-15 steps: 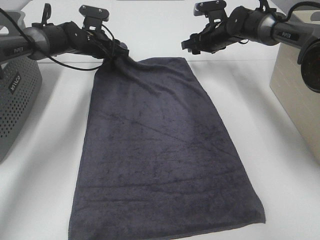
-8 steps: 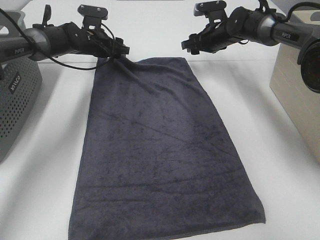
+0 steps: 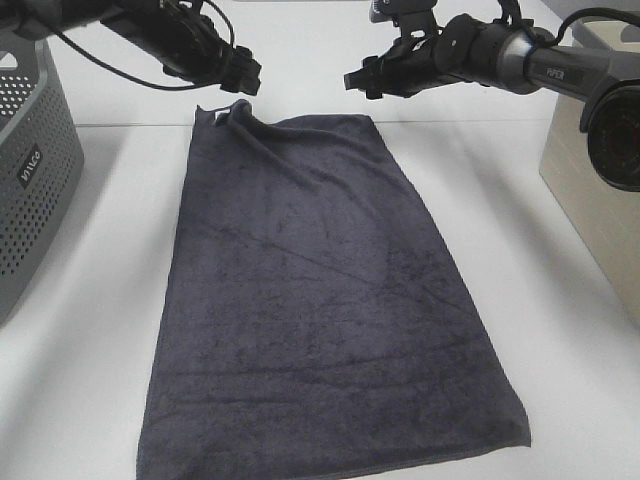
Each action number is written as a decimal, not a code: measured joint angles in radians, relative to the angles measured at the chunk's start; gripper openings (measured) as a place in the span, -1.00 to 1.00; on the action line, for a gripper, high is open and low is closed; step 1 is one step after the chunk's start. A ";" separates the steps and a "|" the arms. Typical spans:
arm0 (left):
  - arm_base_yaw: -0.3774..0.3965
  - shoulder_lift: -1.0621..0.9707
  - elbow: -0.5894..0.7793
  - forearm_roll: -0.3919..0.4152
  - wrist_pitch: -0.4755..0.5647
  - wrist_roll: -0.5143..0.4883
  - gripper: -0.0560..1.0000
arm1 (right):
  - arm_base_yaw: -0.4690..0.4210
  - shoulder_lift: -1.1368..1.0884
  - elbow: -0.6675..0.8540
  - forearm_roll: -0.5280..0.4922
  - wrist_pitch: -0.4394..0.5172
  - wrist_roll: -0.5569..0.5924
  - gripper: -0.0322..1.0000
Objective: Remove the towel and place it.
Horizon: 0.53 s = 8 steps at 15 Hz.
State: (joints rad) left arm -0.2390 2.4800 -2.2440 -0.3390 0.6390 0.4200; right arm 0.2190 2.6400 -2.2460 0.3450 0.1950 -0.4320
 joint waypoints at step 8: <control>-0.001 -0.191 -0.003 0.530 0.158 -0.339 0.38 | 0.042 0.093 0.000 0.001 -0.159 -0.106 0.20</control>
State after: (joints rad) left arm -0.2400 2.2890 -2.2470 0.1910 0.7970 0.0810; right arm 0.2610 2.7330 -2.2460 0.3460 0.0360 -0.5380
